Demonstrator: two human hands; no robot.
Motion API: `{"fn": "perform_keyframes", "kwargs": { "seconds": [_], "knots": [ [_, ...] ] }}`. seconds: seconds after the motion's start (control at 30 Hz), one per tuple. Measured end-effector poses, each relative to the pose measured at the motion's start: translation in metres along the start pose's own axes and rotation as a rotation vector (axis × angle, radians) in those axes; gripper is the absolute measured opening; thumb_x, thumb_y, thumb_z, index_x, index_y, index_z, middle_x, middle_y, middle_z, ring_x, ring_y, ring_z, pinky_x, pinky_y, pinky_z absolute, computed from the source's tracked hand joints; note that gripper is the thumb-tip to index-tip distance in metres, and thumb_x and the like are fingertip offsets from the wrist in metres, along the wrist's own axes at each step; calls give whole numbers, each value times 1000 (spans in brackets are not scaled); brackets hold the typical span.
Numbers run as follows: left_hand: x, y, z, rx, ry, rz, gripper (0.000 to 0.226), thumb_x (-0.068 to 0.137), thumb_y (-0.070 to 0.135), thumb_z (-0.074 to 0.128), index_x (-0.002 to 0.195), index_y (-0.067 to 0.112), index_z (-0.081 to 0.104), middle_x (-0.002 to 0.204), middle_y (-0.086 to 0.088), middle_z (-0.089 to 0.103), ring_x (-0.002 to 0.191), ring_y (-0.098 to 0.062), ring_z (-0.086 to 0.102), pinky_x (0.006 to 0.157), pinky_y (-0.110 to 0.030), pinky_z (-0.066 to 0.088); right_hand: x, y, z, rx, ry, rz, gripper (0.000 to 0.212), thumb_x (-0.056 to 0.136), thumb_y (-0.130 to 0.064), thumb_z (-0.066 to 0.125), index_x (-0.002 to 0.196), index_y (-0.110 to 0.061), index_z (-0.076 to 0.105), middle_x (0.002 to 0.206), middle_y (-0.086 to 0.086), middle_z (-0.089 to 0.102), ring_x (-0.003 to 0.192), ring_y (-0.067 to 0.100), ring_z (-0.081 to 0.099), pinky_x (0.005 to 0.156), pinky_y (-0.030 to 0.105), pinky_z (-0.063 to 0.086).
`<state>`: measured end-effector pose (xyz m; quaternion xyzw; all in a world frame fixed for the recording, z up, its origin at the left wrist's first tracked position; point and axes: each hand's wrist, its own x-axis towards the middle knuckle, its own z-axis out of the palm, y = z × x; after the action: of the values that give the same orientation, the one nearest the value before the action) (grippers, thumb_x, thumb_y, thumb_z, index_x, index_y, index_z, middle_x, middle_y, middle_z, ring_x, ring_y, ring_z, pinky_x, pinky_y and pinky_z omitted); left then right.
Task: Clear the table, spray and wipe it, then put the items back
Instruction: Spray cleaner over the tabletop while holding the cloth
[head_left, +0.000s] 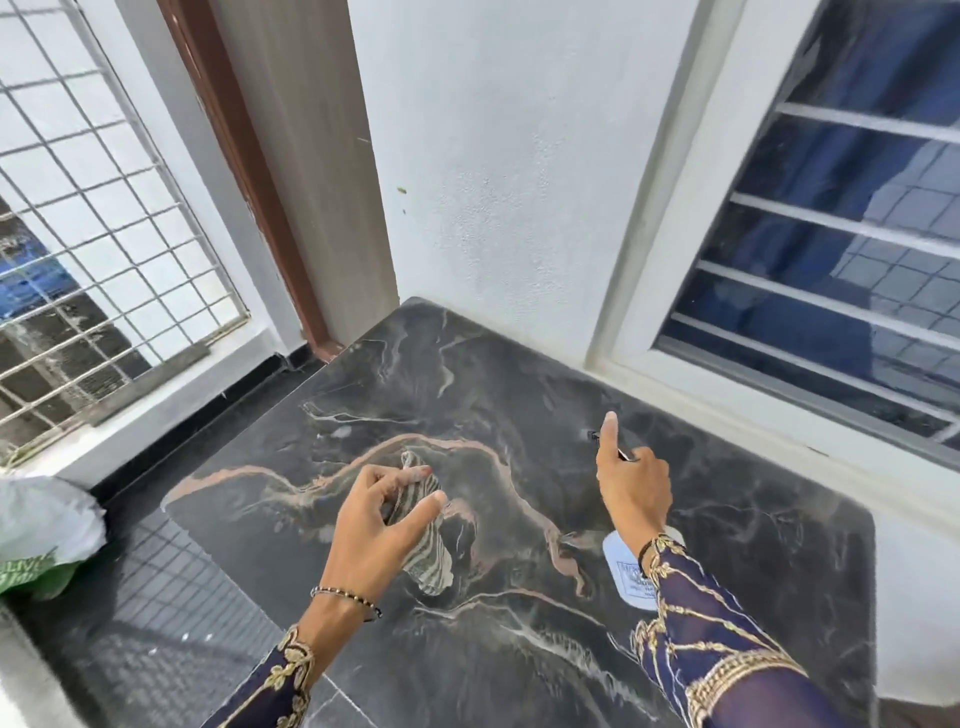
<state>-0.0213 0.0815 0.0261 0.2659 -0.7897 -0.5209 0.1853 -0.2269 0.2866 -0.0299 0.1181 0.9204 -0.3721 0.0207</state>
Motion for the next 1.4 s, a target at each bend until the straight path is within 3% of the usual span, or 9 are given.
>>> {"fn": "perform_keyframes", "kwargs": {
  "seconds": [0.1, 0.27, 0.43, 0.67, 0.87, 1.03, 1.23, 1.33, 1.4],
  "knots": [
    [1, 4, 12, -25, 8, -6, 24, 78, 31, 76, 102, 33, 71, 98, 10, 57, 87, -6, 58, 80, -26, 51, 25, 1, -3, 74, 2, 62, 102, 82, -92, 23, 114, -7, 68, 108, 18, 72, 106, 37, 65, 98, 47, 49],
    [3, 12, 29, -18, 3, -13, 24, 79, 27, 77, 102, 32, 72, 99, 7, 57, 84, -11, 58, 77, -20, 50, 52, 8, -17, 136, 25, 72, 111, 76, -96, 18, 111, -5, 70, 99, 16, 74, 60, 25, 74, 93, 46, 53],
    [2, 18, 42, -31, -16, -5, 25, 79, 31, 77, 103, 32, 72, 99, 9, 57, 85, -8, 59, 77, -24, 51, 67, 27, -43, 67, 132, 111, 98, 86, -88, 19, 95, -3, 68, 101, 21, 71, 96, 43, 65, 88, 51, 52],
    [-19, 20, 46, -84, -58, 14, 24, 77, 32, 78, 101, 32, 73, 97, 7, 55, 74, -1, 54, 66, -12, 49, 61, 76, -80, 169, 161, 155, 102, 82, -93, 19, 88, -4, 68, 62, 9, 72, 53, 25, 70, 79, 44, 58],
    [-47, 17, 38, -102, -67, 28, 24, 78, 30, 78, 101, 29, 73, 98, 6, 56, 81, -1, 58, 70, -7, 48, 22, 107, -99, 50, 142, 184, 107, 75, -98, 13, 92, -7, 68, 88, 13, 74, 83, 35, 67, 81, 44, 49],
    [-82, 8, 18, -108, -42, 41, 26, 78, 31, 78, 103, 28, 73, 100, 5, 55, 78, 0, 57, 64, -6, 47, -27, 123, -108, 123, 99, 173, 104, 71, -101, 25, 81, -8, 71, 51, 0, 70, 45, 21, 68, 65, 37, 60],
    [-134, -7, -13, -79, 14, 25, 30, 78, 35, 77, 107, 28, 72, 102, 1, 55, 82, -8, 58, 70, -11, 49, -108, 137, -108, -124, -13, 45, 104, 79, -92, 20, 100, -5, 73, 100, 17, 74, 97, 37, 68, 96, 48, 52],
    [-166, -17, -29, -70, 56, -5, 33, 77, 38, 77, 108, 28, 71, 102, 2, 55, 89, -12, 60, 78, -23, 51, -151, 146, -107, -125, -83, 50, 101, 79, -92, 26, 106, -7, 72, 105, 16, 74, 97, 34, 70, 96, 46, 53],
    [-184, -23, -37, -57, 84, -7, 34, 77, 38, 77, 108, 28, 71, 102, 1, 55, 89, -10, 59, 78, -19, 48, -176, 151, -108, -69, -123, 58, 103, 77, -94, 30, 108, -5, 71, 98, 13, 76, 75, 30, 74, 84, 43, 59]
  ]
}}
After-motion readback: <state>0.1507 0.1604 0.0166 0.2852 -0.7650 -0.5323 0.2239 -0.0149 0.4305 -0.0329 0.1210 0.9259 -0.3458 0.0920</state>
